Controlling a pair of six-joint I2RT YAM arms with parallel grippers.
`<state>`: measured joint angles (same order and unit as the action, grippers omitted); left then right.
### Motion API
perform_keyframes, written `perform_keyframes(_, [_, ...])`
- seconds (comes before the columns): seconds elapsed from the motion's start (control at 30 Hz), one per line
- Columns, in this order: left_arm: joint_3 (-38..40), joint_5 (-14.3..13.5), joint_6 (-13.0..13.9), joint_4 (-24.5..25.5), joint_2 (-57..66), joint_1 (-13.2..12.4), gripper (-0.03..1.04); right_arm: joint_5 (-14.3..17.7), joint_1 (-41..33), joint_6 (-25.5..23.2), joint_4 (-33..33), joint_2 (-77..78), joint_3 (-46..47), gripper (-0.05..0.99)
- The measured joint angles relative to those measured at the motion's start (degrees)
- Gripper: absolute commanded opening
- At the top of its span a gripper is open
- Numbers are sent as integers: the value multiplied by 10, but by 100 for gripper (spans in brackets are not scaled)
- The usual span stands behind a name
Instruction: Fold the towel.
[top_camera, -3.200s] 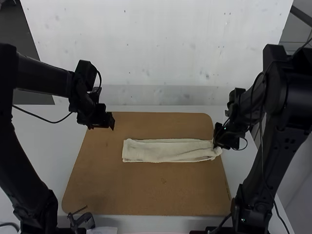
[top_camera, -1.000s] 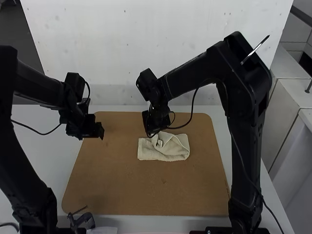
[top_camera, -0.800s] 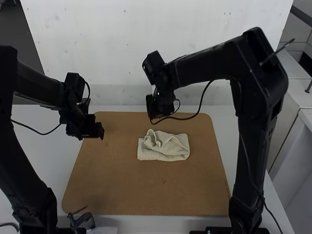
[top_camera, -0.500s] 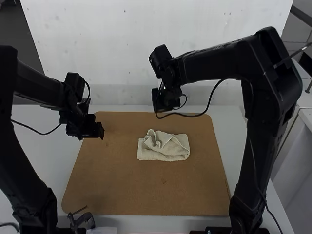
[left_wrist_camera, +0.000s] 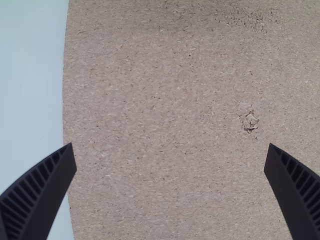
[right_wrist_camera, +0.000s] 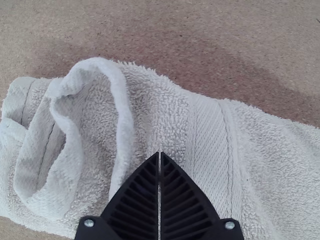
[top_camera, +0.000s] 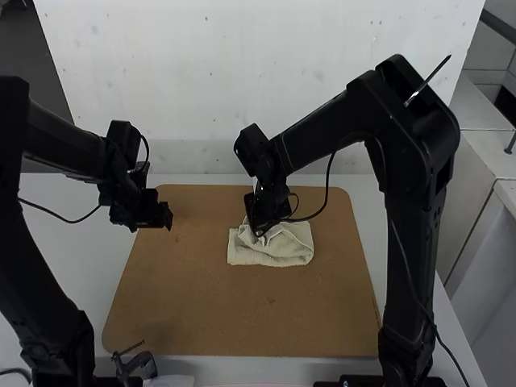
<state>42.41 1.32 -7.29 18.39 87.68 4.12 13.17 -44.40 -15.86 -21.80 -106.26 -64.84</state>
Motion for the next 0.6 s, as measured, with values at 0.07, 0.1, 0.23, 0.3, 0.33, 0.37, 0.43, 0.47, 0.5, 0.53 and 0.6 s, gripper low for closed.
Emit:
perform_keyframes(0.07, [0, 0, 0, 0, 0, 0, 97, 0, -10, 0, 0, -5, 0, 2])
perform_keyframes(0.1, [0, 0, 0, 0, 0, 0, 97, 0, -16, 0, 0, -7, 0, 2])
perform_keyframes(0.23, [0, 0, 0, 0, 0, 0, 97, 0, -40, -1, -7, -24, -3, 2])
perform_keyframes(0.3, [0, 0, 0, 0, 0, 0, 97, 0, -49, -1, -8, -35, -8, 2])
perform_keyframes(0.33, [0, 0, 0, 0, 0, 0, 97, 0, -51, -2, -8, -38, -10, 2])
perform_keyframes(0.37, [0, 0, 0, -1, 0, 0, 97, 0, -54, -2, -8, -40, -13, 2])
perform_keyframes(0.43, [0, 0, 0, -1, 0, 0, 97, 0, -56, -3, -9, -40, -19, 2])
perform_keyframes(0.47, [0, 0, 0, -1, 0, 0, 97, 0, -57, -4, -9, -40, -26, 2])
perform_keyframes(0.5, [0, 0, 0, -1, 0, 0, 97, 0, -59, -5, -9, -40, -31, 2])
perform_keyframes(0.53, [0, 0, 0, -1, 0, 0, 97, 0, -61, -5, -7, -40, -36, 2])
perform_keyframes(0.6, [0, 0, 0, -2, 0, 0, 97, 0, -65, -5, -1, -40, -44, 2])
